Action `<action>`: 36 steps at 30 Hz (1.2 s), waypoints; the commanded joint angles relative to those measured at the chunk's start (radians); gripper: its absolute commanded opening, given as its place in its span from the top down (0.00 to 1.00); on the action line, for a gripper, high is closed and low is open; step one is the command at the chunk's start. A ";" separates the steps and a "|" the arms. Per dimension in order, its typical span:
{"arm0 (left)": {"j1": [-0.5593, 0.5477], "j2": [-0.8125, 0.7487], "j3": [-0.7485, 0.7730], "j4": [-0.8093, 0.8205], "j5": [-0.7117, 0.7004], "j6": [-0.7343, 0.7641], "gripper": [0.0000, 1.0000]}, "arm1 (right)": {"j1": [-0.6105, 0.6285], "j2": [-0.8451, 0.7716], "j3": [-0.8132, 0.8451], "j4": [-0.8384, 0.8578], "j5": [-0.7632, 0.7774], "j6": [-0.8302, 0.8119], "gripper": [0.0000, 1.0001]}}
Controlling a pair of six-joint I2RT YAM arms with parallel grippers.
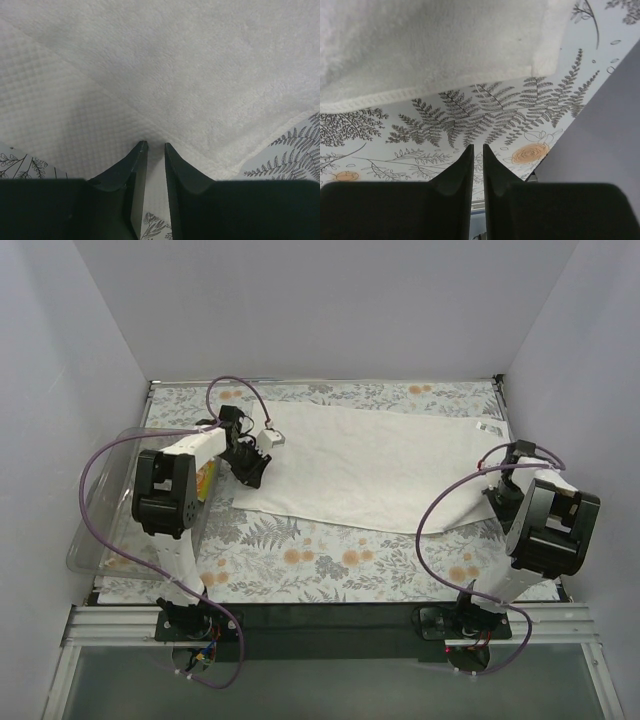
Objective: Roll the towels
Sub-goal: Flatten the towel
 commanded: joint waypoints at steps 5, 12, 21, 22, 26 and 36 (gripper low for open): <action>-0.005 -0.006 -0.050 -0.018 -0.042 0.011 0.81 | -0.012 -0.021 0.148 -0.030 -0.074 0.057 0.86; -0.005 0.023 0.020 -0.045 -0.016 -0.007 0.81 | -0.012 0.117 0.257 0.020 -0.149 0.128 0.86; -0.007 0.037 0.010 -0.055 -0.039 -0.012 0.81 | -0.016 0.214 0.216 0.068 -0.038 0.074 0.88; -0.004 0.033 0.002 -0.055 -0.044 -0.012 0.82 | -0.020 0.205 0.187 0.067 -0.021 0.065 0.88; -0.002 -0.009 -0.061 -0.056 -0.082 -0.001 0.84 | -0.035 0.091 0.099 0.057 0.076 -0.028 0.88; 0.007 -0.133 -0.192 -0.102 -0.100 0.041 0.89 | -0.038 -0.009 0.034 -0.048 0.059 -0.078 0.85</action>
